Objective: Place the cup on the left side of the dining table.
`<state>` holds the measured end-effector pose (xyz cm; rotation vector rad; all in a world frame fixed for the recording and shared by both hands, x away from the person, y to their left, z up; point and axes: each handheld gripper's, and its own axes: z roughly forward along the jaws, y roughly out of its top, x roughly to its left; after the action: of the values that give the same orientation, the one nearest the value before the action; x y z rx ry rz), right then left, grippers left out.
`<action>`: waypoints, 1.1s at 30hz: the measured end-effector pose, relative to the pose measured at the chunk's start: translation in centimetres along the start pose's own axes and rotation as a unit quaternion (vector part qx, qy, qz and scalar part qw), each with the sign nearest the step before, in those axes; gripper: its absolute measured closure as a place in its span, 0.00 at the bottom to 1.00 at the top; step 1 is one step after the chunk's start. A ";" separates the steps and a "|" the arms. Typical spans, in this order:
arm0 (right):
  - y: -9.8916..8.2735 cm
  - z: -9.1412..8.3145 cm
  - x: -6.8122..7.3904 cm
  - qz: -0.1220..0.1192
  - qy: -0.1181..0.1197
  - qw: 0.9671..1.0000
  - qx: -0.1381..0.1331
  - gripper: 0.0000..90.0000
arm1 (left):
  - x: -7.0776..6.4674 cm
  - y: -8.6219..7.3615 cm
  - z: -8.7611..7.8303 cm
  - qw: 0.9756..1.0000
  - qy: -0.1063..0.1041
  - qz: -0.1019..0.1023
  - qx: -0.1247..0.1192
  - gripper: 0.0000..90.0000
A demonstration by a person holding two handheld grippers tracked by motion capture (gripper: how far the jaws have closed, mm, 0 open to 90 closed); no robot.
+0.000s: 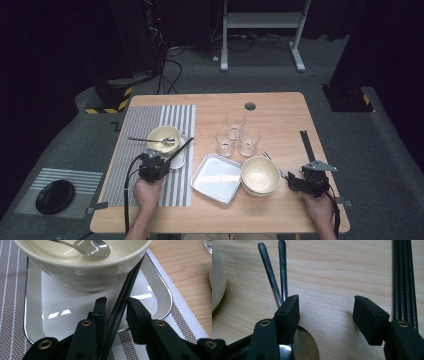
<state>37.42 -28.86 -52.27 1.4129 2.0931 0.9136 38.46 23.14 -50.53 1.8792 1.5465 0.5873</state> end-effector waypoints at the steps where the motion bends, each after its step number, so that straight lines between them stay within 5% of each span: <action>1: 0.0 0.0 0.0 0.000 0.000 1.000 0.000 0.43 | 0.1 0.0 0.0 1.000 0.000 0.000 0.000 0.77; 32: 0.0 0.0 0.0 0.002 0.001 1.000 0.001 0.42 | 0.6 0.0 -0.3 1.000 0.026 -0.002 -0.004 0.60; 33: 0.0 0.0 0.0 0.002 0.001 1.000 0.001 0.42 | 0.7 0.0 -0.4 1.000 0.026 0.009 -0.001 0.60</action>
<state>37.40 -28.82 -52.26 1.4174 2.0943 0.9150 38.38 23.93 -50.29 1.8921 1.5617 0.6509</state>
